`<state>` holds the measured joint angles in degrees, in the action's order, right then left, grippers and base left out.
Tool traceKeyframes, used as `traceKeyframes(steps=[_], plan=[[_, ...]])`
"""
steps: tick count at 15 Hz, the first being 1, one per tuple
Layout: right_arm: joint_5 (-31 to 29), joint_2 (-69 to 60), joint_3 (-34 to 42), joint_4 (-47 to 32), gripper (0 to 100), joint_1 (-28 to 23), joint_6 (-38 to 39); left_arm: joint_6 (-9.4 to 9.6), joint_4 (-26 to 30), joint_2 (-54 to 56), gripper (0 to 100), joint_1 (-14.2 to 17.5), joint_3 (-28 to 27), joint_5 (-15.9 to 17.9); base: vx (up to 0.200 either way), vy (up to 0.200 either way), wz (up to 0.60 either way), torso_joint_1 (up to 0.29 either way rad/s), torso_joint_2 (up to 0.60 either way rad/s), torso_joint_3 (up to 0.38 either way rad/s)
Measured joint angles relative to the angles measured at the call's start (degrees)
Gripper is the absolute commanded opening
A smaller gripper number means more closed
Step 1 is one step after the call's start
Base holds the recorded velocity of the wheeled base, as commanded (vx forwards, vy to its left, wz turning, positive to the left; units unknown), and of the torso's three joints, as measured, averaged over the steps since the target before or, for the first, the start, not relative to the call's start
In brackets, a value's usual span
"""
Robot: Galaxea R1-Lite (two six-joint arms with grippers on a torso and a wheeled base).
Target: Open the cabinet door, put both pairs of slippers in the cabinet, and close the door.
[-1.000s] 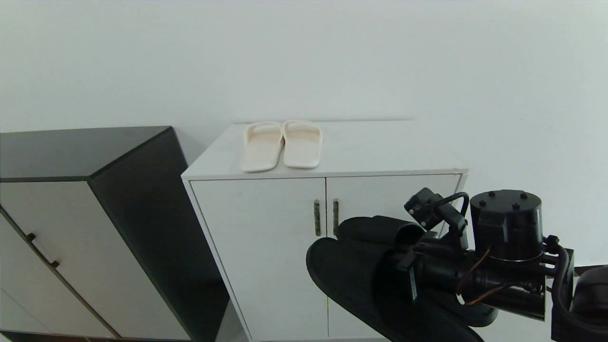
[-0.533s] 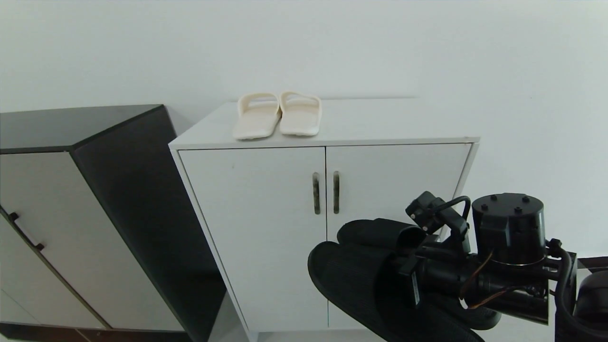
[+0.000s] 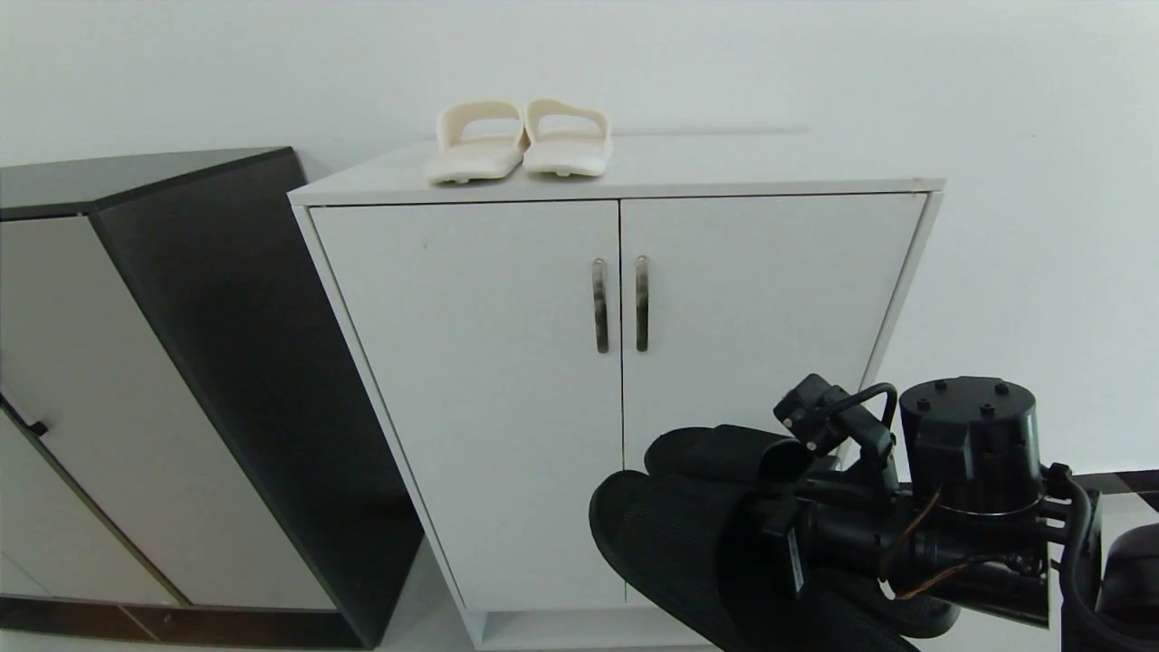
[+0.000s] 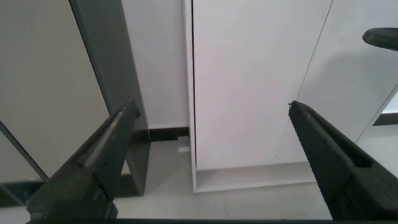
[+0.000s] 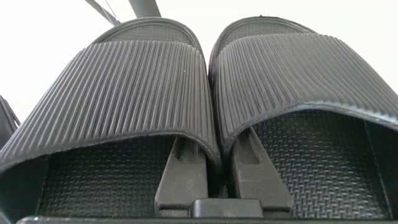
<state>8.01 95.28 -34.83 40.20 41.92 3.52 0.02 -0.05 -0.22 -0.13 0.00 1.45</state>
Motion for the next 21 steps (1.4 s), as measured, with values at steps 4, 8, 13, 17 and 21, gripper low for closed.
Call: traceKeyframes(steps=[4, 8, 13, 17, 21], plan=[[-0.02, -0.02, 0.6, 1.78, 0, -0.04, 0.0, -0.18, -0.17, -3.33, 100, -0.02, -0.55, -0.23, 0.0, 0.0, 0.0, -0.021, 0.27, 0.261], [-0.02, -0.02, 0.77, 2.0, 0, 0.0, -0.02, -1.46, -1.51, -13.62, 100, -0.38, -9.91, 3.45, 0.0, 0.0, 0.0, -0.001, 0.02, 0.013], [-0.29, 0.0, 0.96, 1.97, 0, -0.06, -1.52, -0.8, -14.46, -37.62, 100, -3.74, -18.69, 17.9, 0.0, 0.0, 0.0, 0.0, 0.0, 0.0], [-0.05, 0.22, 0.96, 1.91, 0, -0.11, -2.62, -1.41, -24.6, -54.69, 100, -19.76, -24.22, 20.05, 0.0, 0.0, 0.0, 0.0, 0.0, 0.0], [0.06, 0.66, 1.49, 1.89, 0, 0.09, -2.63, -5.03, -28.0, -69.99, 100, -29.85, -38.23, 18.88, 0.0, 0.0, 0.0, 0.0, 0.0, 0.0]])
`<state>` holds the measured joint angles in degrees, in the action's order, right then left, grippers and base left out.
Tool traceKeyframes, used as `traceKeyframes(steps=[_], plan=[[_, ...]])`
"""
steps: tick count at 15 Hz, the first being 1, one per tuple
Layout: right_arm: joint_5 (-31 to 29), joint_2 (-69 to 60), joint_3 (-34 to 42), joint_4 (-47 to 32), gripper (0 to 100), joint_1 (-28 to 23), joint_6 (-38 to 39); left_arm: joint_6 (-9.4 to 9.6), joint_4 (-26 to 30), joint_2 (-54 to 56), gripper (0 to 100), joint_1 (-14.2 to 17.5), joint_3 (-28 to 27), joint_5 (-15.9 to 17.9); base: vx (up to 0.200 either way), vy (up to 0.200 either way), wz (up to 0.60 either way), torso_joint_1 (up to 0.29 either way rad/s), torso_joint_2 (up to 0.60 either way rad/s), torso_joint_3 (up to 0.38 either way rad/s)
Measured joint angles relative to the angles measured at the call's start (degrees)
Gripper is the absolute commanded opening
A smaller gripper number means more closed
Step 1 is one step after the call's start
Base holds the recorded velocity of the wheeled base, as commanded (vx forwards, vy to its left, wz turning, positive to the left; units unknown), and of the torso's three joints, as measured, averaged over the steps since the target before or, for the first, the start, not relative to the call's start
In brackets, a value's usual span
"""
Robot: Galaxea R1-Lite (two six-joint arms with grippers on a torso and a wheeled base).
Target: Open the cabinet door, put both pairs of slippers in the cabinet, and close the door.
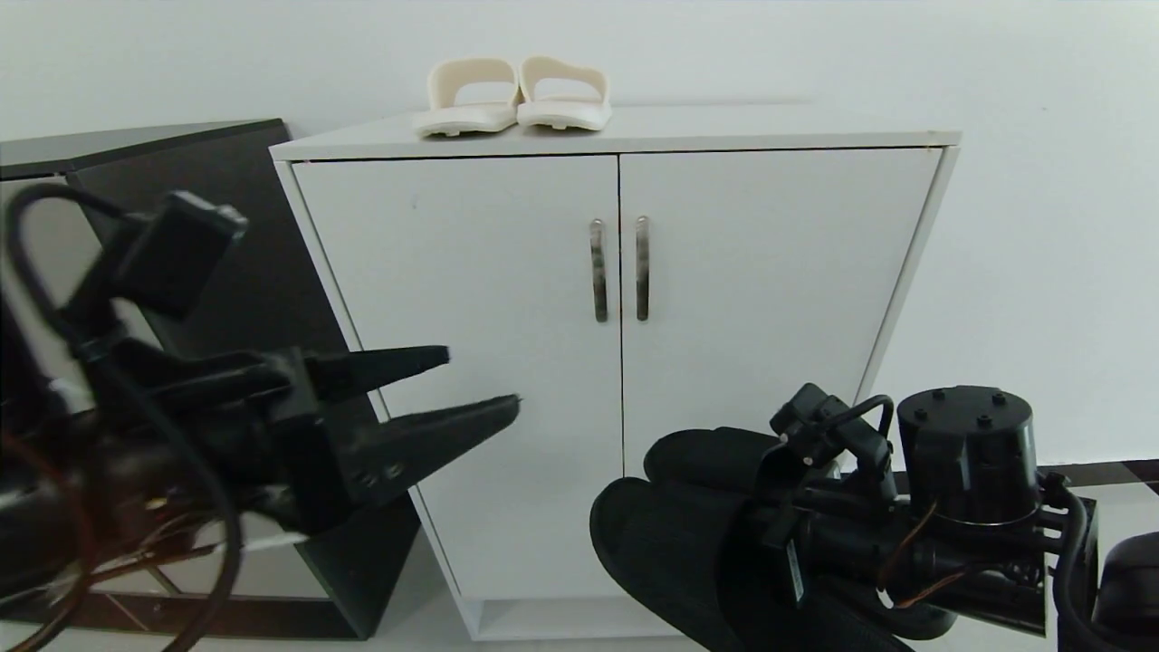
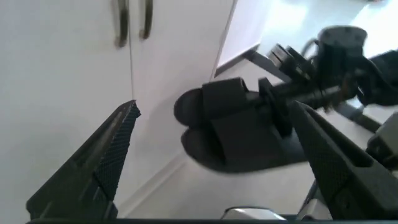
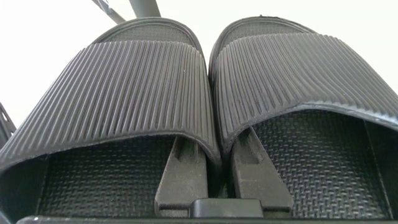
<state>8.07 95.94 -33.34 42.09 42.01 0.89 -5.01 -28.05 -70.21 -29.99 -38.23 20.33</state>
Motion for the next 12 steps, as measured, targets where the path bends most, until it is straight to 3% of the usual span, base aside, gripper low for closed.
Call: traceKeyframes(steps=[4, 7, 9, 11, 12], plan=[[-0.06, -0.68, 0.51, 0.82, 0, 0.0, -0.11, -1.26, -2.52, -12.53, 100, -4.79, -13.06, -0.15, 0.0, 0.0, 0.0, 0.0, 0.0, 0.0], [-0.05, -0.96, 0.55, 0.85, 0, -0.01, -0.27, -4.29, -2.66, -18.98, 100, -7.47, -19.85, 1.17, 0.0, 0.0, 0.0, 0.0, 0.0, 0.0], [-0.09, -1.01, 0.6, 0.79, 0, 0.16, -0.29, -7.77, -2.63, -21.77, 100, -8.01, -22.93, 5.45, 0.0, 0.0, 0.0, 0.0, 0.0, 0.0], [-0.05, -0.96, 0.68, 0.77, 0, 0.73, -0.24, -13.02, -2.63, -23.56, 100, -7.46, -24.99, 12.35, 0.0, 0.0, 0.0, 0.0, 0.0, 0.0], [-0.02, -0.95, 0.74, 0.79, 0, 0.85, -0.24, -14.12, -2.73, -24.59, 100, -6.64, -26.23, 13.35, 0.0, 0.0, 0.0, 0.0, 0.0, 0.0]])
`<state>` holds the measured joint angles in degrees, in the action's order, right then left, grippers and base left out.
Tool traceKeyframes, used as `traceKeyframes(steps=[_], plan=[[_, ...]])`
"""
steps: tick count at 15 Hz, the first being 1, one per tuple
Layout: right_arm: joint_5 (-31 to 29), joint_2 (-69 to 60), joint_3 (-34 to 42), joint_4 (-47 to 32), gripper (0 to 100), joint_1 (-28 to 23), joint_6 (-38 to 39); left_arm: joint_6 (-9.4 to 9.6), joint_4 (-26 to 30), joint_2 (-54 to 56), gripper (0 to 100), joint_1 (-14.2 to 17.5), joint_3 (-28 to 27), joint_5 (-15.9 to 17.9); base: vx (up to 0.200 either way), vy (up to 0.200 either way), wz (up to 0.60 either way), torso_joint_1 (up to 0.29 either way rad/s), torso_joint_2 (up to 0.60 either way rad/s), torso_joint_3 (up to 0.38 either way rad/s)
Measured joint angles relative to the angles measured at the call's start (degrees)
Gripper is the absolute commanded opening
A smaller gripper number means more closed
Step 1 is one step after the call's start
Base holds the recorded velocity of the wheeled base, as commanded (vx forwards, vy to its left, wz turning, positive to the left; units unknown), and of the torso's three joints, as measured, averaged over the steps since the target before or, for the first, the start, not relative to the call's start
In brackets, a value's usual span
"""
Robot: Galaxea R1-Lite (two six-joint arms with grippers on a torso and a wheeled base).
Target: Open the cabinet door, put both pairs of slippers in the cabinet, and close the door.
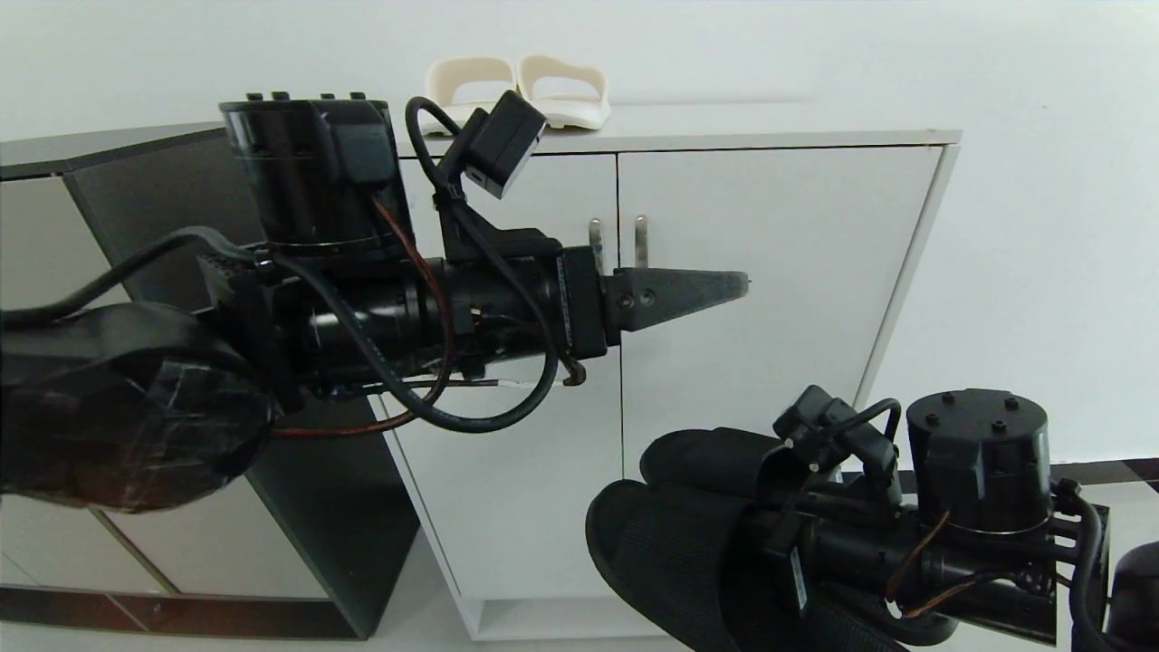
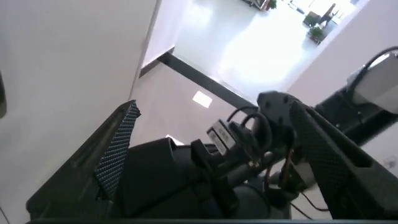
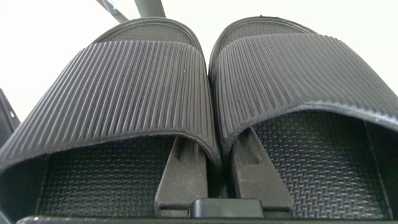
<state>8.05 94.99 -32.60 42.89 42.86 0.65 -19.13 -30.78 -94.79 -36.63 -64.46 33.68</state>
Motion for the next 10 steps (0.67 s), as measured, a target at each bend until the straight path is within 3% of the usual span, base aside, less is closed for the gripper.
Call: traceKeyframes(steps=[4, 7, 10], plan=[[0.0, 0.38, 0.16, 0.0, 0, 0.16, 0.04, -0.13, -2.41, -4.02, 100, 2.16, -3.01, -0.67, 0.0, 0.0, 0.0, 0.0, 0.0, 0.0], [-0.02, 0.44, 0.16, 0.05, 0, 0.51, 0.04, 3.15, -2.26, -6.11, 100, 2.46, -4.55, -4.79, 0.0, 0.0, 0.0, 0.0, 0.0, 0.0], [-0.06, 0.49, 0.16, 0.06, 0, 0.55, 0.0, 3.56, -2.08, -7.41, 100, 3.54, -5.83, -5.61, 0.0, 0.0, 0.0, 0.0, 0.0, 0.0]])
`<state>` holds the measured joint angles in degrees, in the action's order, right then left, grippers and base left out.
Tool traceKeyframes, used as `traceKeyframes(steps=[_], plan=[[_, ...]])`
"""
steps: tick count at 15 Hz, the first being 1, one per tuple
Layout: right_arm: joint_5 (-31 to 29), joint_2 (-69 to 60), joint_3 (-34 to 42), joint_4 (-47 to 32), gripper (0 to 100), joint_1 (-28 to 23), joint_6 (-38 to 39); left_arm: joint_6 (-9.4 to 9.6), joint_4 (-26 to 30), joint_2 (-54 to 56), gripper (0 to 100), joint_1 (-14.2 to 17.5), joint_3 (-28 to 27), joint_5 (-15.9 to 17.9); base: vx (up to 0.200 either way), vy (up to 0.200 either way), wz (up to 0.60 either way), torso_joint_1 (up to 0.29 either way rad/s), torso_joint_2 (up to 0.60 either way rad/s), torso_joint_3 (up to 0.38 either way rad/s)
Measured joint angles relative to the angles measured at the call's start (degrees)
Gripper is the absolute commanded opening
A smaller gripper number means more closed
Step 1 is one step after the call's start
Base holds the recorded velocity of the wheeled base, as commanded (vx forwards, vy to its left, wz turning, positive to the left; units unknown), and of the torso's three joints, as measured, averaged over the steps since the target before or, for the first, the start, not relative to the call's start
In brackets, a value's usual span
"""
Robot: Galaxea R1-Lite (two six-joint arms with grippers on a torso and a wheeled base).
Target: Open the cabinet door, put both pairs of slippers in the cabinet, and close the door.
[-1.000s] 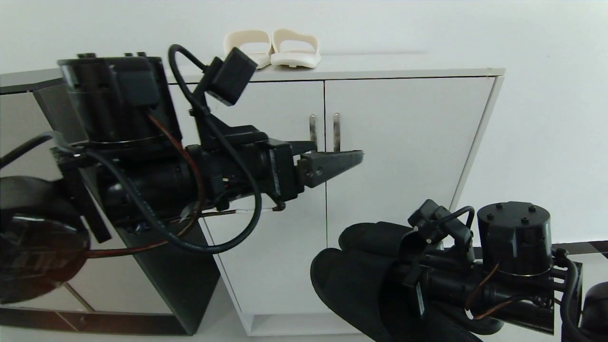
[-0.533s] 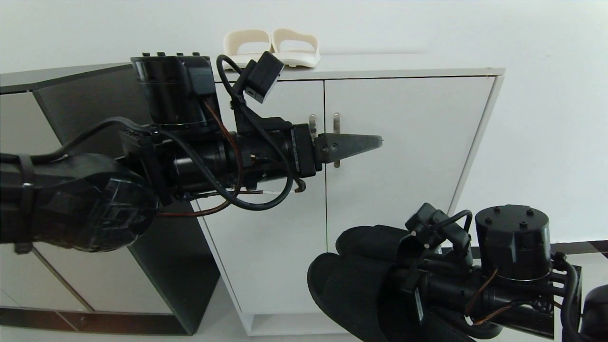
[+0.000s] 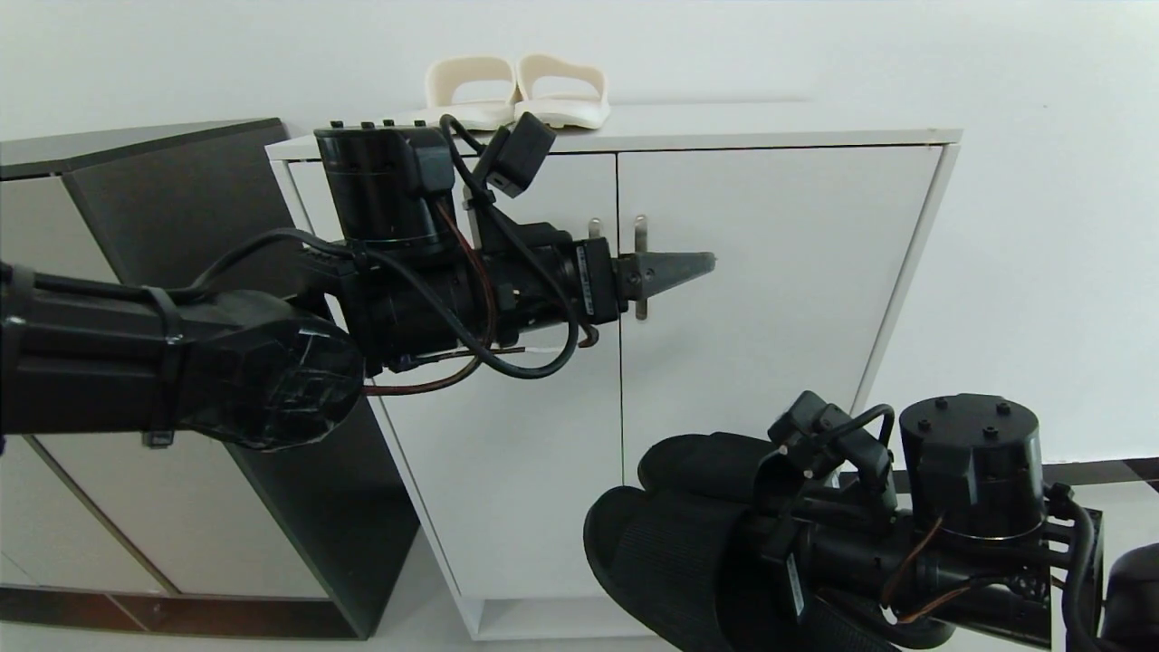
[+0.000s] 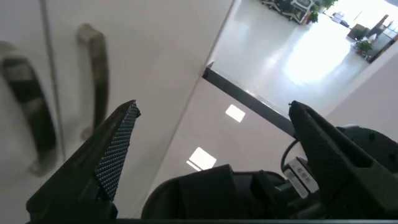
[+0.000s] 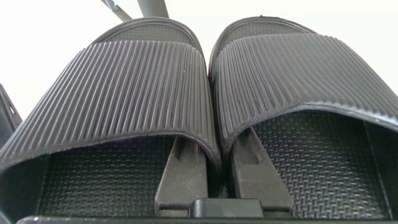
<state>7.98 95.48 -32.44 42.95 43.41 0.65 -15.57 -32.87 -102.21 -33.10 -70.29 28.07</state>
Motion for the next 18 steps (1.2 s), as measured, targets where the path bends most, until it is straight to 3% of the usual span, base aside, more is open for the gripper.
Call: traceKeyframes(steps=[6, 9, 17, 18], plan=[[-0.02, 0.05, 0.0, 0.02, 0, 0.09, -0.02, 0.16, -0.04, -2.18, 100, 1.46, -1.76, -0.2, 0.0, 0.0, 0.0, 0.0, 0.0, 0.0], [-0.2, 0.05, 0.02, 0.0, 0, 0.07, -0.02, 1.29, -0.06, -3.39, 100, 1.73, -2.45, -2.02, 0.0, 0.0, 0.0, 0.0, 0.0, 0.0], [-0.29, 0.05, 0.04, 0.0, 0, 0.13, -0.11, 1.28, -0.04, -7.36, 100, 1.88, -5.97, -2.38, 0.0, 0.0, 0.0, 0.0, 0.0, 0.0], [-0.29, 0.05, 0.06, 0.0, 0, 0.13, -0.11, 1.26, -0.2, -7.61, 0, 1.88, -6.08, -2.4, 0.0, 0.0, 0.0, 0.0, 0.0, 0.0]])
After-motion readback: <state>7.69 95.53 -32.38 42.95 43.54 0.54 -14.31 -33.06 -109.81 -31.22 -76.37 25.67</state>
